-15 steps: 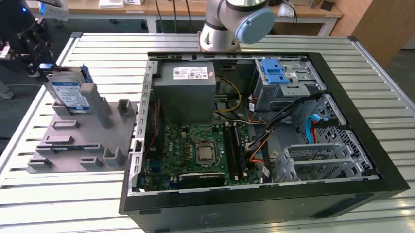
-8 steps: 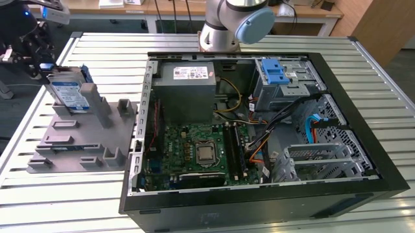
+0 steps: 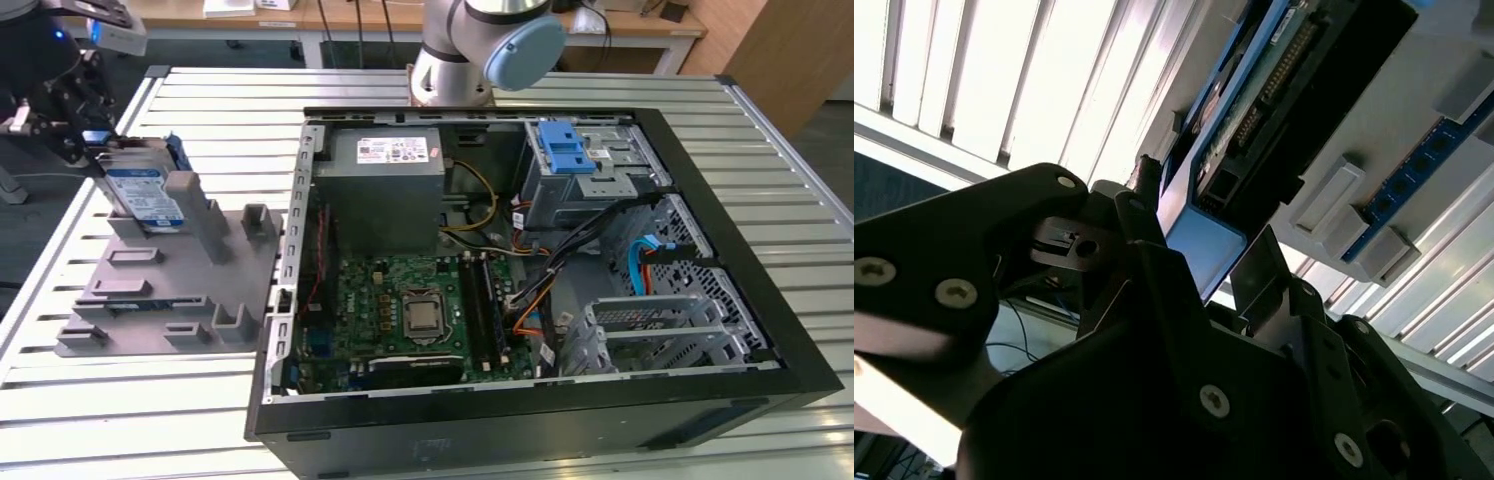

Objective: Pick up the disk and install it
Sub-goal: 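Pick up the disk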

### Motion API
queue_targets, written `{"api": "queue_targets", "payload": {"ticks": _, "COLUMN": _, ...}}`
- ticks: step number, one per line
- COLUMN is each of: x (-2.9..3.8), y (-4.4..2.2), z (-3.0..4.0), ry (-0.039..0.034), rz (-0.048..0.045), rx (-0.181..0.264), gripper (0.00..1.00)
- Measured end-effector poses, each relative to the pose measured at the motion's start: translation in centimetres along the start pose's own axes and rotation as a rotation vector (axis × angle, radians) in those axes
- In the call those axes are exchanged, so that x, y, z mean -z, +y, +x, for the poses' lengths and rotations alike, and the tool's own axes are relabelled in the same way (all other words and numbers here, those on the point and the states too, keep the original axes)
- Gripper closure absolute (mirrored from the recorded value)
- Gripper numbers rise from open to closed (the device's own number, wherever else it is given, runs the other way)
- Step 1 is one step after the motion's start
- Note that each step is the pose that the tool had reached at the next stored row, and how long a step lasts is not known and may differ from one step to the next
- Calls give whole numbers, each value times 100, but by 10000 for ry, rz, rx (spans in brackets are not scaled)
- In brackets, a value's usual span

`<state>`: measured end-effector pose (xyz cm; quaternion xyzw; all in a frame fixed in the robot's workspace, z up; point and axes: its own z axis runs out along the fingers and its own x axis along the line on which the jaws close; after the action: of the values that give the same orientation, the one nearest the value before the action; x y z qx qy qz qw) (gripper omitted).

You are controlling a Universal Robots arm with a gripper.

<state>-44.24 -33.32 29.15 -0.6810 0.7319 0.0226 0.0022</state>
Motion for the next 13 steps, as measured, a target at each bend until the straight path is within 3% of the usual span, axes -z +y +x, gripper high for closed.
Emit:
{"api": "queue_targets", "payload": {"ticks": 7, "x": -6, "y": 0, "z": 0, "ry": 1, "rz": 2, "rx": 1, "gripper": 47}}
{"api": "queue_targets", "payload": {"ticks": 8, "x": -6, "y": 0, "z": 0, "ry": 0, "rz": 2, "rx": 0, "gripper": 54}}
{"api": "queue_targets", "payload": {"ticks": 9, "x": -6, "y": 0, "z": 0, "ry": 1, "rz": 1, "rx": 1, "gripper": 54}}
{"api": "queue_targets", "payload": {"ticks": 13, "x": -8, "y": 0, "z": 0, "ry": 56, "rz": 8, "rx": -2, "gripper": 54}}
